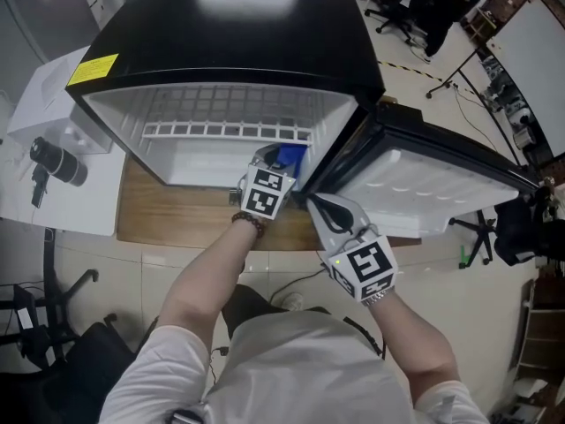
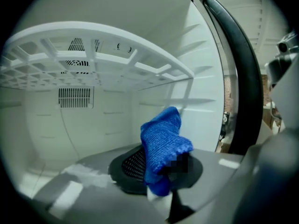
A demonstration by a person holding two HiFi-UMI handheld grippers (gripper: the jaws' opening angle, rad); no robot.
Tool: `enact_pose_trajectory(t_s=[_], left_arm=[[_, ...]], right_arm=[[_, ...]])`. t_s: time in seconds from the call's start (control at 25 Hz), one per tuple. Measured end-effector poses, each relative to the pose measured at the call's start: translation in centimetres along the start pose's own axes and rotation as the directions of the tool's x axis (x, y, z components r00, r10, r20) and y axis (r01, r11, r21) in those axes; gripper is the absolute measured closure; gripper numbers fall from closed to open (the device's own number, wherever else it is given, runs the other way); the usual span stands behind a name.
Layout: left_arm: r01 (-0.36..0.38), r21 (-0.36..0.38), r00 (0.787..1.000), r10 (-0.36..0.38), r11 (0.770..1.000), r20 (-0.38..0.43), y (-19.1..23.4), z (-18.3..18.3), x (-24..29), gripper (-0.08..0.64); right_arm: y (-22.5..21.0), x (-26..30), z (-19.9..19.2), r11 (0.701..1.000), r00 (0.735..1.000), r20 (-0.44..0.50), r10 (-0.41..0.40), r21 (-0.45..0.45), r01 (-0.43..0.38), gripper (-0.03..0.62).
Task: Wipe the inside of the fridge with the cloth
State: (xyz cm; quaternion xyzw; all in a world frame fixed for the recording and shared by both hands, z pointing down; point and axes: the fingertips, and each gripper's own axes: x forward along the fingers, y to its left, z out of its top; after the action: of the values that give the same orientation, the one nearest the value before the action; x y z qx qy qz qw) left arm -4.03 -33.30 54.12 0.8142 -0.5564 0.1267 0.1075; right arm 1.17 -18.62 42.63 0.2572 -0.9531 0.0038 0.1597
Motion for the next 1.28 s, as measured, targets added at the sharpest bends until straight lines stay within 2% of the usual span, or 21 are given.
enact_pose_trajectory(t_s=[0.68, 1.28], left_arm=[[-0.120, -0.021, 0.992, 0.121, 0.993, 0.048, 4.0, 0.7, 5.1, 0.499], [-0.235, -0.068, 0.967, 0.240, 0.970, 0.085, 6.1, 1.0, 7.2, 0.499]], right_arm=[[0.1, -0.6, 0.4, 0.998, 0.997, 0.048, 0.056, 0.000, -0.056, 0.591], [-0.9, -1.4, -0.2, 0.999, 0.998, 0.060, 0.034, 0.022, -0.035, 0.591]])
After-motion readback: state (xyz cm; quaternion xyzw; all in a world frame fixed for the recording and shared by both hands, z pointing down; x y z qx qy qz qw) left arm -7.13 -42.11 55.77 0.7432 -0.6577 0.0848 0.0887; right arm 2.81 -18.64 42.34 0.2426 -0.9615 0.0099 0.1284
